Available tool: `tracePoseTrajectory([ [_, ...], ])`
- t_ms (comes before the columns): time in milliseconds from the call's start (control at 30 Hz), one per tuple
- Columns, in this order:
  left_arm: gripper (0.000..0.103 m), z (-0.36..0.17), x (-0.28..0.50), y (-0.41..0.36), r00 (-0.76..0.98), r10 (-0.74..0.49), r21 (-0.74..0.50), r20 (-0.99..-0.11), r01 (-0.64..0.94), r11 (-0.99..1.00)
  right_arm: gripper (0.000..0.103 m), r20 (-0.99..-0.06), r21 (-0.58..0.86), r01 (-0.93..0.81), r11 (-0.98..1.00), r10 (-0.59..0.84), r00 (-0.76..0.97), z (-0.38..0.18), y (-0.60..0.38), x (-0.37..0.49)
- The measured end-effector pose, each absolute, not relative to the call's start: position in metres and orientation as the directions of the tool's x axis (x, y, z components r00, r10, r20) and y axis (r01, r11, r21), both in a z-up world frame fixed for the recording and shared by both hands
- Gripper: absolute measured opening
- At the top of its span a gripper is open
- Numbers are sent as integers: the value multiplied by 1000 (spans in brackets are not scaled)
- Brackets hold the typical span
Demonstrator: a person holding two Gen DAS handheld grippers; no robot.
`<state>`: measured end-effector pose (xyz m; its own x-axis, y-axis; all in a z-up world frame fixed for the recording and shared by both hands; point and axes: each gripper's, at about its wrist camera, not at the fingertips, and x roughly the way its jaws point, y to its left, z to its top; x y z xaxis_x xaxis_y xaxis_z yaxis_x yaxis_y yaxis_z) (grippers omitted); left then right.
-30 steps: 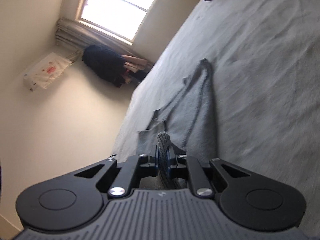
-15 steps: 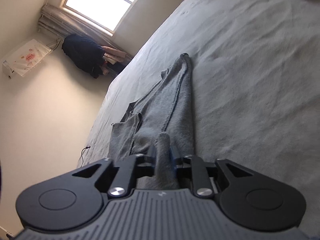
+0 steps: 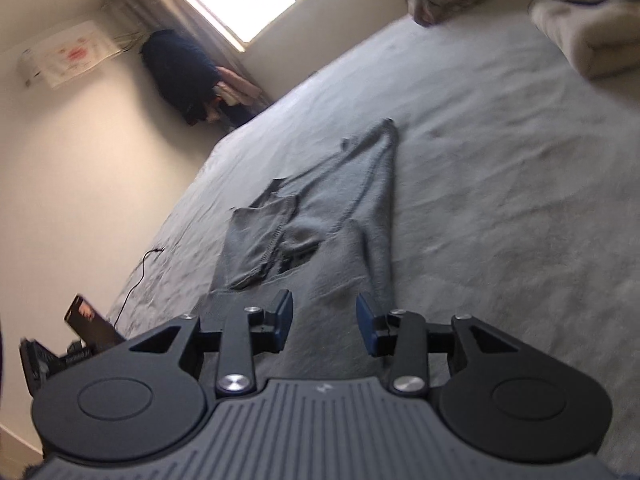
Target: Fold clothes
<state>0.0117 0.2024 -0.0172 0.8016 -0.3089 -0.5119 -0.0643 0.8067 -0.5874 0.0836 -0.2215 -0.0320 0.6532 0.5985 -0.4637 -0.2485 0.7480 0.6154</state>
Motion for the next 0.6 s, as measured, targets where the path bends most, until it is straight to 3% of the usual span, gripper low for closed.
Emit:
tracePoseTrajectory([
  [133,30,-23,18,177,772,-376,-551,-513,40,834,40,-460,571,-313,759,611,644,-35,-200,81],
  [233,30,-37,24,165,725,-361,-494,-586,34,869,40,-509,526,-328,785,600,617,-36,-182,89],
  [367,28,-42,27,173,717,-336,-485,-611,-3,875,40,-582,458,-320,829,552,597,-50,-178,95],
  [433,28,-38,24,185,737,-318,-495,-597,-26,869,30,-606,452,-294,842,532,592,-59,-186,101],
  [467,28,-36,19,189,747,-308,-496,-589,-32,868,30,-615,454,-281,846,525,588,-63,-190,104],
  [600,32,-33,9,213,760,-291,-525,-581,-76,848,39,-574,549,-252,797,579,579,-55,-214,103],
])
